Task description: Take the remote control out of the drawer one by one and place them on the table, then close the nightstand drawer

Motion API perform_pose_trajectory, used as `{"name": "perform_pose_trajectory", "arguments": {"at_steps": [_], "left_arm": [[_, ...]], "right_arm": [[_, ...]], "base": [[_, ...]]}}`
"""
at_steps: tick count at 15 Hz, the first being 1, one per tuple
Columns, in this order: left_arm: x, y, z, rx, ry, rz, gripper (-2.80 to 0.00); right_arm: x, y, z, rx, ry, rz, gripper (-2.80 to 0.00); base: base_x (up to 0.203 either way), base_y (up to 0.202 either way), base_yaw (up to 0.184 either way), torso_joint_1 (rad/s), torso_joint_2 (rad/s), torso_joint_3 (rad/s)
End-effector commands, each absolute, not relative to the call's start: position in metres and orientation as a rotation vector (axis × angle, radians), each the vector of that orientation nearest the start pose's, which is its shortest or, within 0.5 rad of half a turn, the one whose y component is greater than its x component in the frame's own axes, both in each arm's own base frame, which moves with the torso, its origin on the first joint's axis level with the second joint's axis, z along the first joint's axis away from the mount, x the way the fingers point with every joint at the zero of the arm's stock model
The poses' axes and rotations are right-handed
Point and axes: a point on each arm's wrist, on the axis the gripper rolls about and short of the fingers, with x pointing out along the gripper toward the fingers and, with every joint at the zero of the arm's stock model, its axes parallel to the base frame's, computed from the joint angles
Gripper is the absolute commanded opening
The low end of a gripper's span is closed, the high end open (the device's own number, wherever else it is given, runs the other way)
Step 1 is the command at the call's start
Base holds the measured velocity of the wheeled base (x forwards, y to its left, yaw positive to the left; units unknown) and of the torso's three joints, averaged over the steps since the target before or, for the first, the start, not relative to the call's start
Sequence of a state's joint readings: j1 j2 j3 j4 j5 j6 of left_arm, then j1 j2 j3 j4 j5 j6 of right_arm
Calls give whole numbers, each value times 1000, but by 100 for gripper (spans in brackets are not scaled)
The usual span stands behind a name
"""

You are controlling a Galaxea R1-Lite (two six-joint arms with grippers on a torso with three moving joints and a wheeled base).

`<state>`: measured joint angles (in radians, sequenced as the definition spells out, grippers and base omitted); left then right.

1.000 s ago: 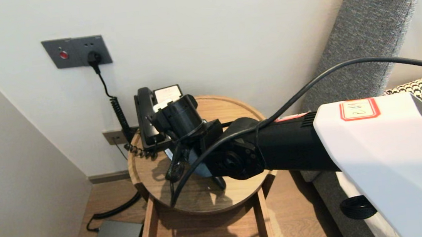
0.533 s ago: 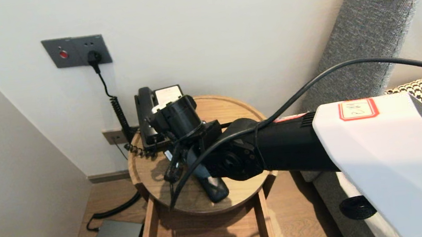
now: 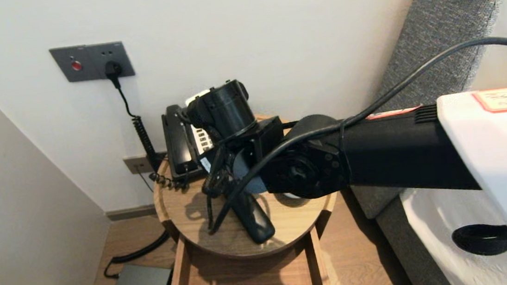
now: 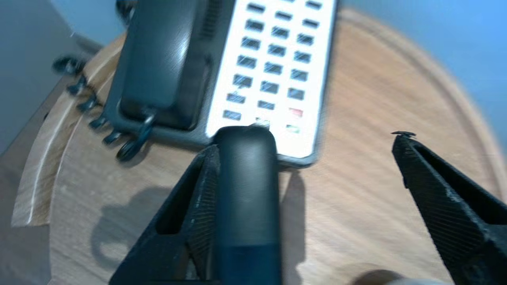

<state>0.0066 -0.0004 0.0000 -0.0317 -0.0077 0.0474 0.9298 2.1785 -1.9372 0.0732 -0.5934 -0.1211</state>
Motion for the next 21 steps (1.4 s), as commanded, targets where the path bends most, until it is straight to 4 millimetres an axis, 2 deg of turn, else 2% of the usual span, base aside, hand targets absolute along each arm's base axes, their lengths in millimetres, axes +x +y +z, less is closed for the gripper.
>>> {"name": "perform_pose_trajectory", "arguments": {"at_steps": [1,2,4,7,9,11,14,17,21], "left_arm": [[-22,0,75,48,-22,-1,-280],[-22,0,75,48,-21,0,-280],[-22,0,75,48,-22,-1,-280],[-22,0,75,48,-21,-1,-280],[-22,0,75,48,-21,-1,-280],[-22,0,75,48,-21,0,-280],[-22,0,75,48,-21,0,-280],[-22,0,75,48,-21,1,-280],[-22,0,75,48,-22,-1,-280]], "right_arm": [[270,341,275,-299,169,336,0],[268,342,272,-303,185,322,-280],[257,344,270,-271,223,318,-280],[229,333,280,-187,332,333,-280],[203,316,288,-91,473,351,-280],[176,288,301,11,650,391,-280],[145,252,317,71,801,425,-280],[119,219,303,9,956,447,-280],[85,178,256,-147,1144,453,-280]], "base": [[0,0,0,0,0,0],[0,0,0,0,0,0],[0,0,0,0,0,0],[0,0,0,0,0,0],[0,0,0,0,0,0],[0,0,0,0,0,0],[0,0,0,0,0,0],[0,0,0,0,0,0],[0,0,0,0,0,0]]}}
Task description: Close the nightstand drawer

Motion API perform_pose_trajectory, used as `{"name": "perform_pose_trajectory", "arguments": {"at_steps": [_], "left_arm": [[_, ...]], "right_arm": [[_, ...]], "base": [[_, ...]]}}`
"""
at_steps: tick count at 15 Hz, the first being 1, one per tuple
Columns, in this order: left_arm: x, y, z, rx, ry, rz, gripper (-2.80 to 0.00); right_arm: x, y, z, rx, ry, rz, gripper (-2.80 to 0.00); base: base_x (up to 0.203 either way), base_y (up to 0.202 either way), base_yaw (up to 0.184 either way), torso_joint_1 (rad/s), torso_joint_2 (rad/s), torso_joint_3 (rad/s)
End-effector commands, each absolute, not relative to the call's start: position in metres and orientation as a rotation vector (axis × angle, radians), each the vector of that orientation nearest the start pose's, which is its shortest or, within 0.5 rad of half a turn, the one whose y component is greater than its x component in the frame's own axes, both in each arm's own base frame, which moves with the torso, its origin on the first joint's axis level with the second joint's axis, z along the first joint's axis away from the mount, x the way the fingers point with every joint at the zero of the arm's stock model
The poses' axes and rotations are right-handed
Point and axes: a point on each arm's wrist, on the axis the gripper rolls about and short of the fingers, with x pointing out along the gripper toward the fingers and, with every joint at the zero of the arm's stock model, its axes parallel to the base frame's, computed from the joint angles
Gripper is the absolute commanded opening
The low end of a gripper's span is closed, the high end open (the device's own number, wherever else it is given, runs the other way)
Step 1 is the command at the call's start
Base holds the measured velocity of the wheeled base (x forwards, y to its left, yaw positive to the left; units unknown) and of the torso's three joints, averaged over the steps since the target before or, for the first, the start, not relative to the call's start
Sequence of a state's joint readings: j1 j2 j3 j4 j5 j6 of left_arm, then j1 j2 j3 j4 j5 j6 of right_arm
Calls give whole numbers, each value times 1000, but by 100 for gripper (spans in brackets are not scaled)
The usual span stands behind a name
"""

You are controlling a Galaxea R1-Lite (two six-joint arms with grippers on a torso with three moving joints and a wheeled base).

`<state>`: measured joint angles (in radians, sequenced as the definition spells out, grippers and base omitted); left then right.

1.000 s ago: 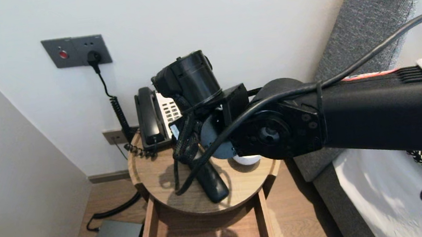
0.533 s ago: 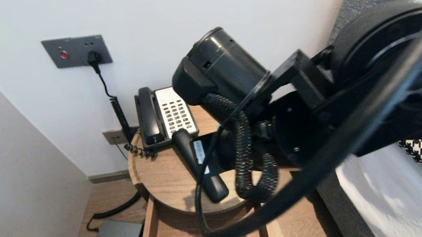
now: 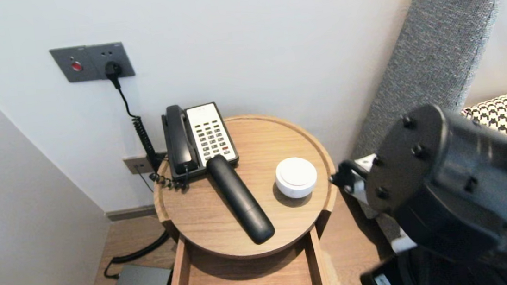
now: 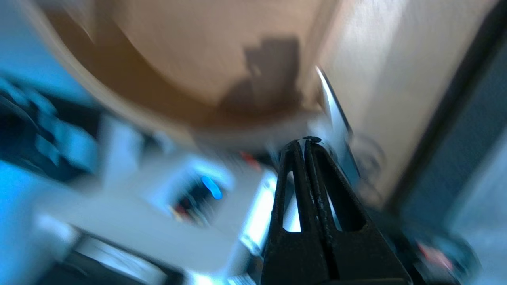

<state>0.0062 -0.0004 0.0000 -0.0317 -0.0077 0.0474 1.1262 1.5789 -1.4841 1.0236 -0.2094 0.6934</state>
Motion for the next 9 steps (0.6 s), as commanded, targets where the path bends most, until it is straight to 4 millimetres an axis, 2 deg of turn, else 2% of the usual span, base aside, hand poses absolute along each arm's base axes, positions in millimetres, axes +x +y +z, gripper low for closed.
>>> {"name": "perform_pose_trajectory", "arguments": {"at_steps": [1,5,9], "left_arm": [[-22,0,75,48,-22,-1,-280],[-22,0,75,48,-21,0,-280],[-22,0,75,48,-22,-1,-280]], "right_arm": [[79,172,246,-176,1175,460,-280],[63,167,204,-240,1239,522,-280],[63,184,169,-239,1224,566,-280]], "base": [[0,0,0,0,0,0],[0,0,0,0,0,0],[0,0,0,0,0,0]]}}
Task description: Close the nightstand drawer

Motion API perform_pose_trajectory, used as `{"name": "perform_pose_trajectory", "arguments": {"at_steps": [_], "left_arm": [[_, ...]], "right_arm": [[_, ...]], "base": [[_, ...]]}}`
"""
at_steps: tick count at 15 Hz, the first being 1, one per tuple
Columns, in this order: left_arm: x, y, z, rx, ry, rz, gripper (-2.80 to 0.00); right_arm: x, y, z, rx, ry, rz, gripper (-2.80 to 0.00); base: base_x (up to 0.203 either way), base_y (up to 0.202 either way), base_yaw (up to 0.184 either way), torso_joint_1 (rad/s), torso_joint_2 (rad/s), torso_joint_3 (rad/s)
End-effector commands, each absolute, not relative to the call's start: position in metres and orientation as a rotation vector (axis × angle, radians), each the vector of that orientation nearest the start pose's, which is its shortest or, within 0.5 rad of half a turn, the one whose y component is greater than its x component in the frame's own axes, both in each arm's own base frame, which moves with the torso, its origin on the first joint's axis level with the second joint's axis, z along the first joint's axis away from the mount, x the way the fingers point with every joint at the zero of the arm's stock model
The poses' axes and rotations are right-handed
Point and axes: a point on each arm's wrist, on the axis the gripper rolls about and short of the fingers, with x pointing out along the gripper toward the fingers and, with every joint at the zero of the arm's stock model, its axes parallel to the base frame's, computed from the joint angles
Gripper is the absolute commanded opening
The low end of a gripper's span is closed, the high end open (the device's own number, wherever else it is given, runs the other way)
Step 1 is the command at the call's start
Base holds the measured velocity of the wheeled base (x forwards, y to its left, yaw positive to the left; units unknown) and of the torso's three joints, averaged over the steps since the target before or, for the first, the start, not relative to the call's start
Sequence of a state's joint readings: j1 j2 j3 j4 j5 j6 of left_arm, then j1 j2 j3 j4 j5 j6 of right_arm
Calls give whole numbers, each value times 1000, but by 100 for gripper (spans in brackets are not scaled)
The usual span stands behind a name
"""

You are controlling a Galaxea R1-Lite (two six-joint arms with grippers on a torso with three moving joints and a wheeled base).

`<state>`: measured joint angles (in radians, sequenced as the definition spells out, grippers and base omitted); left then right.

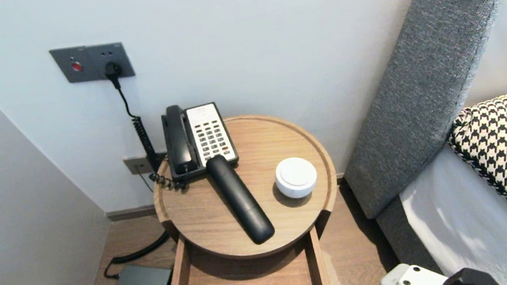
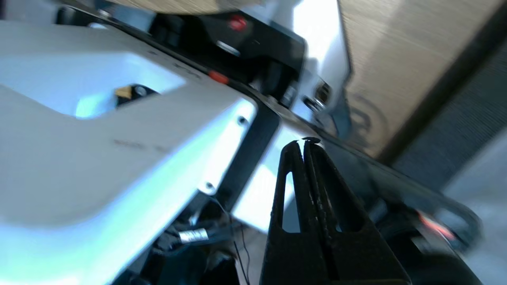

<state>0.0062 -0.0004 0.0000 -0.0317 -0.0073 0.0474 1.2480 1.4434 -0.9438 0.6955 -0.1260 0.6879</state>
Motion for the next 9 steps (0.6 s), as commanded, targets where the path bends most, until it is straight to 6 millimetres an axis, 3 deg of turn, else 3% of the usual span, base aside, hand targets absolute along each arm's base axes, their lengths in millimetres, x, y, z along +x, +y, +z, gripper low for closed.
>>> {"name": "perform_pose_trajectory", "arguments": {"at_steps": [1,9], "left_arm": [[-22,0,75,48,-21,1,-280],[-22,0,75,48,-21,1,-280]], "right_arm": [[65,190,160,-237,1220,567,-280],[84,225,124,-218,1185,546,-280]], "base": [[0,0,0,0,0,0],[0,0,0,0,0,0]]}}
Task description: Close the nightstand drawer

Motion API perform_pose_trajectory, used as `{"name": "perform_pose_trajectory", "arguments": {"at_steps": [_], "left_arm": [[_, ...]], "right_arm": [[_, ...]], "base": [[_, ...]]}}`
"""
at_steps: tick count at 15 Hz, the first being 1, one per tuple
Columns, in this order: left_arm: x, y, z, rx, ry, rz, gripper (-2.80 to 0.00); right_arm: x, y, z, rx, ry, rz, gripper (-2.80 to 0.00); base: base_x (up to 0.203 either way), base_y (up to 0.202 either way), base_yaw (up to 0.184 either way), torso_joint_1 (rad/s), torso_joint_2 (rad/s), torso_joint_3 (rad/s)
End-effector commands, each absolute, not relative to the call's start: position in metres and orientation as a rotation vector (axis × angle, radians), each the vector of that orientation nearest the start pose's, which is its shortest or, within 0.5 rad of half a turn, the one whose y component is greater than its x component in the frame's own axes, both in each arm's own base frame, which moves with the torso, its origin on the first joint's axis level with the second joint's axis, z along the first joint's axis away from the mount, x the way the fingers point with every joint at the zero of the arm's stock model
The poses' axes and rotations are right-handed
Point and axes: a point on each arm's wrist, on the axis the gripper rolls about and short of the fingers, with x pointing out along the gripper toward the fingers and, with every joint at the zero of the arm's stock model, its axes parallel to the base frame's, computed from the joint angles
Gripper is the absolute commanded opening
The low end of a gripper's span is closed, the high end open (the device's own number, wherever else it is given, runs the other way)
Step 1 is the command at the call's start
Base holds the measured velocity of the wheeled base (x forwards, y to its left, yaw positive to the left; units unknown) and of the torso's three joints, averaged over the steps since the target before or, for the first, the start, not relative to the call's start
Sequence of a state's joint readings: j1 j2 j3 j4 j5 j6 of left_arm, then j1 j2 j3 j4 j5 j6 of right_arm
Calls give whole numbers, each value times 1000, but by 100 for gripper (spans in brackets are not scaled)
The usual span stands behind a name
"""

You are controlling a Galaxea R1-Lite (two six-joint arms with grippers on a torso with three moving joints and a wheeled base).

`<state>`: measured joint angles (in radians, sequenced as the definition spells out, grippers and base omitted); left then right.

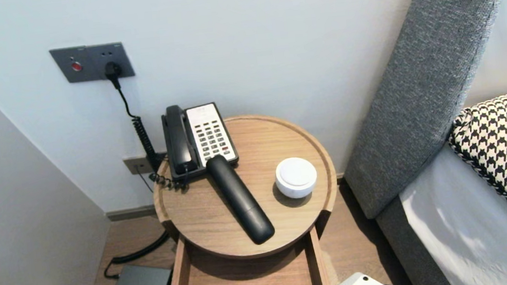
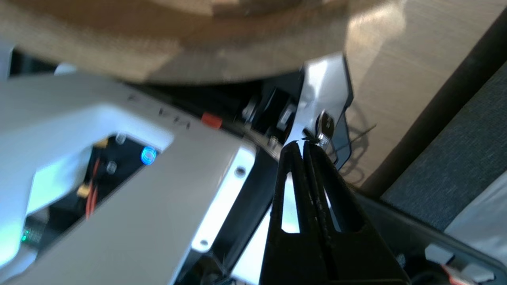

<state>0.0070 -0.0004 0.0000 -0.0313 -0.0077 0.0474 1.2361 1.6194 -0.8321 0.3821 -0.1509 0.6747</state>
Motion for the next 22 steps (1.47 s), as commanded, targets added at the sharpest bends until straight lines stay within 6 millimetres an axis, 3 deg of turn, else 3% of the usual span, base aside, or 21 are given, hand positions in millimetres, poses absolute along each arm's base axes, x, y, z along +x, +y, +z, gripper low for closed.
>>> {"name": "perform_pose_trajectory", "arguments": {"at_steps": [1,8,16,22], "left_arm": [[-22,0,75,48,-21,0,-280],[-22,0,75,48,-21,1,-280],[-22,0,75,48,-21,0,-280],[-22,0,75,48,-22,-1,-280]], "right_arm": [[88,228,122,-214,1170,533,-280],[130,238,124,-142,1082,477,-280],[194,248,152,-84,958,440,-280],[208,248,159,-72,928,426,-280]], "base": [[0,0,0,0,0,0],[0,0,0,0,0,0],[0,0,0,0,0,0],[0,0,0,0,0,0]]}}
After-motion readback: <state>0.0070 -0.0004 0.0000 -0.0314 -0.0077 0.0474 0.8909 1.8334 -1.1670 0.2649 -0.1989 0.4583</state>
